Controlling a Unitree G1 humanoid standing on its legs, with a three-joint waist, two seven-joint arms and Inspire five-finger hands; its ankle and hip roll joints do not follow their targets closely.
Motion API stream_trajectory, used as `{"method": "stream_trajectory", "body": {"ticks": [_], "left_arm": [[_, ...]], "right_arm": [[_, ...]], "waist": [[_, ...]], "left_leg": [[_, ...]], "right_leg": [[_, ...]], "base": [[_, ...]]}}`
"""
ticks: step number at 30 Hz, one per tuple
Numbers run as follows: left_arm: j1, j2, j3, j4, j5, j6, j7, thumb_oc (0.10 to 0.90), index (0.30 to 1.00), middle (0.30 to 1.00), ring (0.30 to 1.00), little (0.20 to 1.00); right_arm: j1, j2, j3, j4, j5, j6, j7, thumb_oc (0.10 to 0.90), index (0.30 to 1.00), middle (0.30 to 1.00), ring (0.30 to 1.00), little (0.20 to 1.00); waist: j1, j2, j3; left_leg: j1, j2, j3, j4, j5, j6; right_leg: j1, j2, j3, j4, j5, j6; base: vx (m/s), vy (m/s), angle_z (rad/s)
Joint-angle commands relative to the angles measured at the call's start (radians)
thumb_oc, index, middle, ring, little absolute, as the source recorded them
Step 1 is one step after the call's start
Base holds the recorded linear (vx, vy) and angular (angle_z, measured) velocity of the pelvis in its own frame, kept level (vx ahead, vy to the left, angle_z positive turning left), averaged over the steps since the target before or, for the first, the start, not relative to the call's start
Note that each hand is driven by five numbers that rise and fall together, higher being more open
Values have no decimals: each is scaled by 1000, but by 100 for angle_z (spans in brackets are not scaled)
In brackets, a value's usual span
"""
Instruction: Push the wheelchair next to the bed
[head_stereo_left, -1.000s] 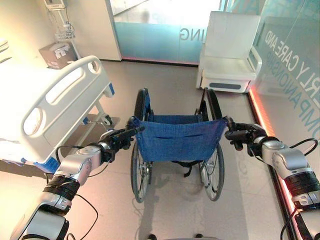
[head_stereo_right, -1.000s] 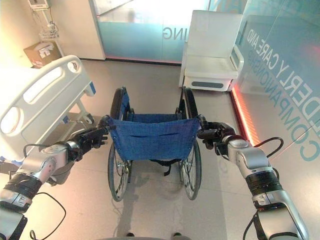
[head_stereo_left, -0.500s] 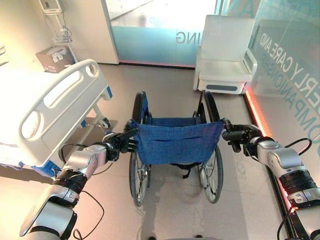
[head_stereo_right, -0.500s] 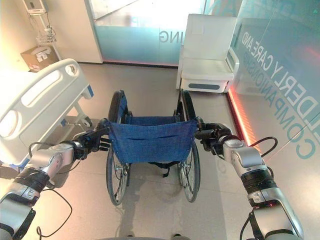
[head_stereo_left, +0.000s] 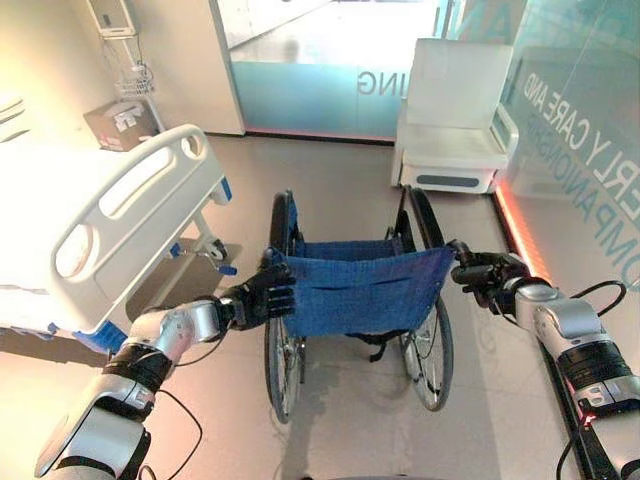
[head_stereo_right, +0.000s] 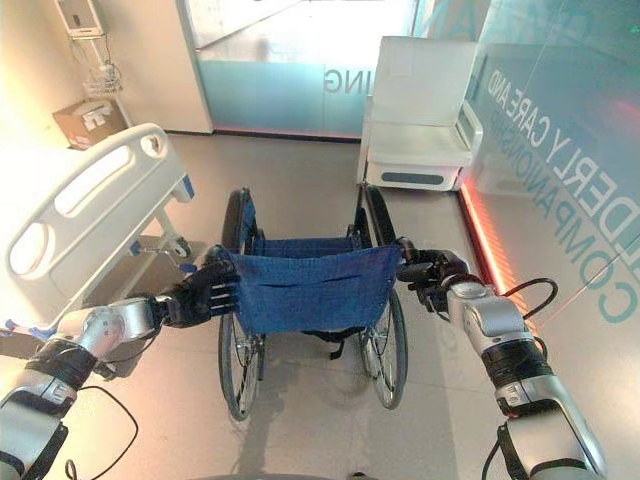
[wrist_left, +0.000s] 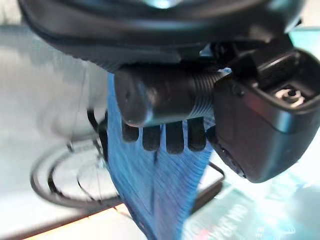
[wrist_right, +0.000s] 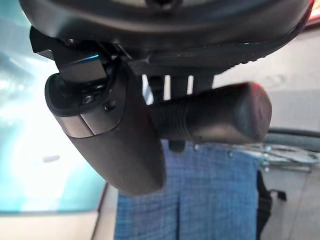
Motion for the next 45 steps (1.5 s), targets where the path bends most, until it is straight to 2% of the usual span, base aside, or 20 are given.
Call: {"method": "stream_trajectory", "body": {"ticks": [1,4,5,11,17,22,25,31,35,39,40,45], "left_arm": [[-235,-337,-33,-175,-332,-188,-60,400,300,300,300,300],[-232,-337,-12,-198,-352,-227,-49,400,300,300,300,300],[-225,-330,4,-218,-347,-264,-39,400,300,300,300,300],[-158,-293,49,-286,-178,-369,27,400,300,300,300,300],[-117,-251,94,-332,-51,-421,89,400,300,300,300,300],[-109,-240,109,-327,14,-473,119,400,300,300,300,300],[-105,-233,113,-325,79,-494,139,400,300,300,300,300],[-110,-209,109,-322,170,-487,170,400,300,300,300,300],[-121,-169,111,-301,253,-439,188,400,300,300,300,300],[-123,-167,111,-298,256,-437,186,400,300,300,300,300],[-161,-113,123,-208,259,-383,178,400,300,300,300,300],[-193,-73,131,-143,221,-374,138,400,300,300,300,300]], "right_arm": [[-128,145,118,-142,219,-93,99,400,300,300,300,300],[-120,147,103,-148,245,-91,94,400,300,300,300,300],[-109,150,91,-153,257,-90,97,400,300,300,300,300],[-52,153,48,-177,286,-86,106,400,300,300,300,300],[-30,142,27,-173,298,-62,134,400,300,300,300,300],[-46,135,42,-143,273,-27,215,400,300,300,300,300],[-53,133,54,-132,301,-5,259,400,300,300,300,300],[-66,137,71,-118,344,-5,271,400,300,300,300,300],[-76,134,68,-112,363,-24,261,400,300,300,300,300],[-78,134,68,-111,364,-25,260,400,300,300,300,300],[-122,130,68,-87,405,-36,223,400,300,300,300,300],[-148,130,61,-69,426,-55,212,400,300,300,300,300]], "waist": [[-55,2,11],[-53,2,11],[-49,1,11],[-29,-1,7],[-2,-2,1],[17,-8,-7],[28,-11,-13],[41,-10,-17],[50,-7,-21],[50,-7,-21],[62,-1,-14],[67,6,5]], "left_leg": [[8,-56,15,14,-131,11],[7,-57,13,14,-132,11],[8,-57,10,14,-133,10],[9,-60,-11,15,-133,11],[13,-63,-29,16,-132,9],[18,-66,-46,18,-131,8],[25,-68,-54,18,-133,7],[33,-70,-63,23,-135,5],[34,-75,-71,47,-148,8],[33,-76,-72,51,-149,8],[0,-95,-89,149,-194,32],[-39,-106,-97,236,-228,64]], "right_leg": [[-13,40,-29,5,-33,-9],[-12,38,-33,5,-35,-10],[-11,37,-37,5,-36,-11],[0,37,-54,6,-45,-16],[18,34,-85,6,-54,-20],[31,33,-105,6,-61,-24],[42,32,-120,6,-65,-26],[55,29,-137,8,-72,-27],[65,21,-143,18,-79,-27],[65,20,-144,19,-80,-27],[43,-19,-139,111,-113,-20],[-12,-62,-124,263,-151,-8]], "base": [[0,0,0],[0,0,0],[0,0,0],[0,0,0],[5,6,5],[2,2,2],[27,4,4],[37,21,7],[59,58,2],[31,61,0],[154,328,-1],[59,184,-2]]}}
